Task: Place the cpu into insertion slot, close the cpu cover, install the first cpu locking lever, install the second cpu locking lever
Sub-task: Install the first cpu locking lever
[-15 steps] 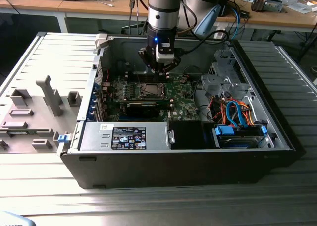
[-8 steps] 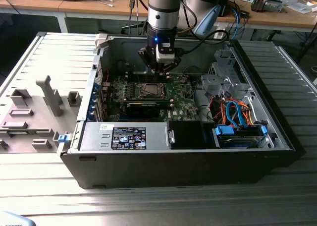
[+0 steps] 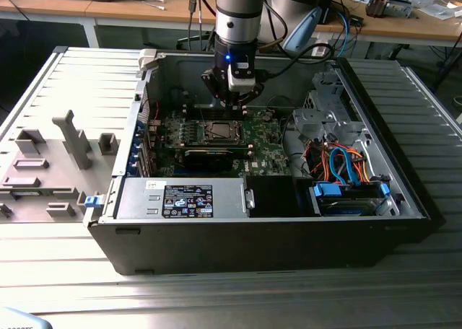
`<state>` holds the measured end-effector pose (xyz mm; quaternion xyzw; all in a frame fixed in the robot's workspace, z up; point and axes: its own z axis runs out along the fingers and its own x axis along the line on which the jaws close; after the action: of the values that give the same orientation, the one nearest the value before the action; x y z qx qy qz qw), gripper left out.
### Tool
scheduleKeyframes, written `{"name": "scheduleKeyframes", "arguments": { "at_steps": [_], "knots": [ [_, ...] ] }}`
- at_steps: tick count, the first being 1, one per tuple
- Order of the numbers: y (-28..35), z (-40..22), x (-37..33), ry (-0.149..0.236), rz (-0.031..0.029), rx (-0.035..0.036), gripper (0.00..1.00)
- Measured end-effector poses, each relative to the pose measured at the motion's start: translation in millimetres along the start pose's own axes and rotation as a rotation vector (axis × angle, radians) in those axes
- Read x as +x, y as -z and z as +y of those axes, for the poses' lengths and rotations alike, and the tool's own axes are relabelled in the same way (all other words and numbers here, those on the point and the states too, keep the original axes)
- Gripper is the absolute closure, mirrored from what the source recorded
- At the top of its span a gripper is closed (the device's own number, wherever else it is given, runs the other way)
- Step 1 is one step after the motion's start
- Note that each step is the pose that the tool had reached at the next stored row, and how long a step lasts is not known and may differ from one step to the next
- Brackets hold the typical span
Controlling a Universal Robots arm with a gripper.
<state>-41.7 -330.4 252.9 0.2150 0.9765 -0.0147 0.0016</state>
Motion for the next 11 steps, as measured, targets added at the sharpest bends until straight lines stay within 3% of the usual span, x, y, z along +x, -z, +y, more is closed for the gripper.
{"name": "scheduleKeyframes", "arguments": {
  "at_steps": [11],
  "knots": [
    [0.0,0.0,0.0,0.018,-0.0005,-0.0002,0.89]
  ]
}}
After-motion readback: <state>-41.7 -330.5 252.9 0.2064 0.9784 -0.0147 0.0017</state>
